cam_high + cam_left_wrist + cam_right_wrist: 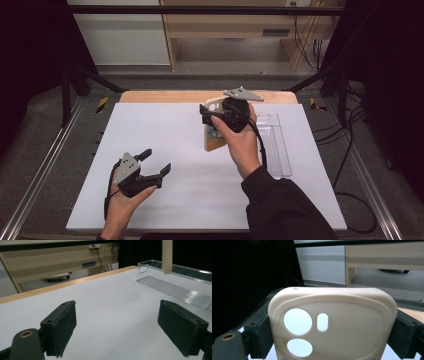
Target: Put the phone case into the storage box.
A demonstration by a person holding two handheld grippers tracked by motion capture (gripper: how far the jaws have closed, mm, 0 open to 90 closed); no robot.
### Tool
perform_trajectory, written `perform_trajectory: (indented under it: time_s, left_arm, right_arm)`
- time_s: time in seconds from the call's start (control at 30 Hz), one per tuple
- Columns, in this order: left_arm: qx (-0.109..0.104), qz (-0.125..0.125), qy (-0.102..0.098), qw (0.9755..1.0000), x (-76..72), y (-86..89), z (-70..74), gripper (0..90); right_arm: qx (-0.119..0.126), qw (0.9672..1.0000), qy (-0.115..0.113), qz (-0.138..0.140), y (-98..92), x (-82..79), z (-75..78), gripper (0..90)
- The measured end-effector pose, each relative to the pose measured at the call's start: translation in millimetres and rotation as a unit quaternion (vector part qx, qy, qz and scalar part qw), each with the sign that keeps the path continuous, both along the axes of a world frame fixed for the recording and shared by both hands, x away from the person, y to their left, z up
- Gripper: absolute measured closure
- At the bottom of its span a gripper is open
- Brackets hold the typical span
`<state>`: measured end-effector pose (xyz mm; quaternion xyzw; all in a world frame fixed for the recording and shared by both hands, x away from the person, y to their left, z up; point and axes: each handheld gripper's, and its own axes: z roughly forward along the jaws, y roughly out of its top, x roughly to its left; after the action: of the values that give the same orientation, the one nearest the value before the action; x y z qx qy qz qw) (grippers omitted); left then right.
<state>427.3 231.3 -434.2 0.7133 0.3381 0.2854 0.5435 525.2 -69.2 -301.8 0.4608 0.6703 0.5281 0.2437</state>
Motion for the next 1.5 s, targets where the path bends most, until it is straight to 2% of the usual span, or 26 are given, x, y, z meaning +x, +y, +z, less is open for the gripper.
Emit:
perform_trajectory:
  time_s: [0.23,0.43,0.57,0.73,0.87,1.0,1.37,1.47,1.5]
  left_arm:
    - [-0.008,0.028,-0.008,0.9995,-5.0,23.8,-4.5,9.3]
    - [-0.012,0.05,-0.014,0.9986,-12.6,39.9,-10.0,6.4]
    - [-0.007,0.055,-0.013,0.9984,-14.9,48.9,-14.6,5.2]
    - [-0.017,0.065,-0.012,0.9977,-14.0,60.0,-16.9,4.3]
    - [-0.024,0.067,-0.01,0.9975,-12.4,63.9,-18.5,4.1]
    - [-0.023,0.064,-0.006,0.9977,-11.2,64.8,-19.9,4.1]
    - [-0.022,0.054,-0.004,0.9983,-10.8,62.7,-20.6,3.6]
    - [-0.023,0.052,-0.003,0.9984,-10.2,63.1,-20.8,3.6]
    - [-0.024,0.053,-0.003,0.9983,-10.3,63.4,-20.7,3.6]
  right_arm:
    - [-0.004,0.9996,-0.015,-0.024,-27.4,8.1,16.9,11.3]
    - [-0.016,0.9986,-0.027,-0.043,-48.3,12.2,23.2,11.3]
    - [-0.027,0.9974,-0.035,-0.057,-64.7,16.0,25.1,11.3]
    - [-0.037,0.9952,-0.045,-0.079,-84.6,20.7,26.0,11.3]
    - [-0.046,0.9922,-0.048,-0.105,-98.3,24.9,22.9,11.3]
    - [-0.051,0.9903,-0.05,-0.119,-110.6,29.5,18.7,11.3]
    - [-0.05,0.9878,-0.043,-0.141,-138.2,33.1,0.4,11.3]
    - [-0.032,0.9884,-0.038,-0.144,-144.0,32.6,-4.3,11.3]
    - [-0.035,0.9881,-0.037,-0.145,-144.8,33.1,-6.1,11.3]
